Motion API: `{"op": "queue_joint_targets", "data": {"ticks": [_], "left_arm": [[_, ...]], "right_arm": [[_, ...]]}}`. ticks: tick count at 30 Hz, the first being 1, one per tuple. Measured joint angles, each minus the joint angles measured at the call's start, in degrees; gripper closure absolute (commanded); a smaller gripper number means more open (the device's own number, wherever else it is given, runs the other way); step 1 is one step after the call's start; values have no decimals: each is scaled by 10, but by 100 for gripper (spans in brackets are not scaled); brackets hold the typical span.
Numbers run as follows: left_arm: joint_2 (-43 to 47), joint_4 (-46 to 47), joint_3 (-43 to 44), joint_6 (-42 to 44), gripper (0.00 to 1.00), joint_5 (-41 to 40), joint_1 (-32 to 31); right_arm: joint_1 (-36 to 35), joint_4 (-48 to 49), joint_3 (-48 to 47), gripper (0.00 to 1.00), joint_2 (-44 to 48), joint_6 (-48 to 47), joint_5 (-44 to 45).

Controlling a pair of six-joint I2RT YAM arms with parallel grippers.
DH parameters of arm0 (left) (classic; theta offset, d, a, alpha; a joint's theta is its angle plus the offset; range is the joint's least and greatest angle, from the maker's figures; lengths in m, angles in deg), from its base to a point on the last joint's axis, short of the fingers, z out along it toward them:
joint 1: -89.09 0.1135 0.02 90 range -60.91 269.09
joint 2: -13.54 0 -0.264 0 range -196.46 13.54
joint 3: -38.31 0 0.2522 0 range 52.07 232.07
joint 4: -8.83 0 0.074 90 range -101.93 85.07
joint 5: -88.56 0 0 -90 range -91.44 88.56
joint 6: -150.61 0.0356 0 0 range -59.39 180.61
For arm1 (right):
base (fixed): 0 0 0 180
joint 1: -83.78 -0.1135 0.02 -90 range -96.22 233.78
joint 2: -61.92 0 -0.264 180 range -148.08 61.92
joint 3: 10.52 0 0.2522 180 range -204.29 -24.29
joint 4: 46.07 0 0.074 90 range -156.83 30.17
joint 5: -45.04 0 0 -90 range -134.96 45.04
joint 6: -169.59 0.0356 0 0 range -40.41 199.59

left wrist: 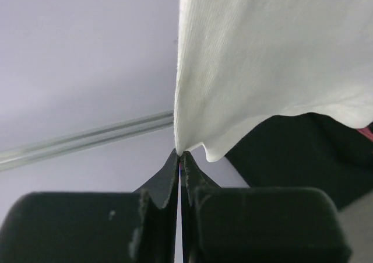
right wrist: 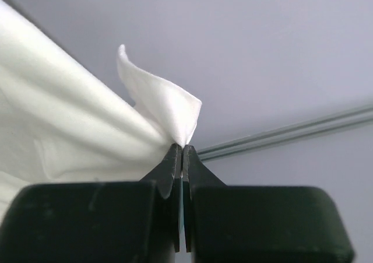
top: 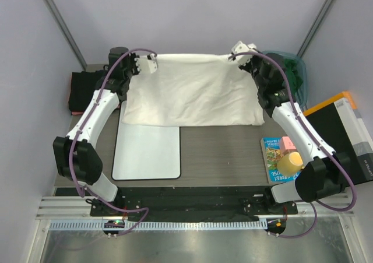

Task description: Fold and stack the t-shirts

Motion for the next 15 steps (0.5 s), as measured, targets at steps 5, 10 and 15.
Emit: {"op": "queue_joint_targets", "data": {"ticks": [5, 10, 15], "left_arm": [[-9, 149, 35, 13, 100, -18, 0], [30, 125, 53, 19, 100, 12, 2], [192, -96, 10, 36, 100, 136, 23]], "right_arm": [[0, 59, -57, 99, -6, 23, 13], [1, -14, -114, 99, 23, 49, -32], [1, -203, -121, 99, 139, 48, -111]]}}
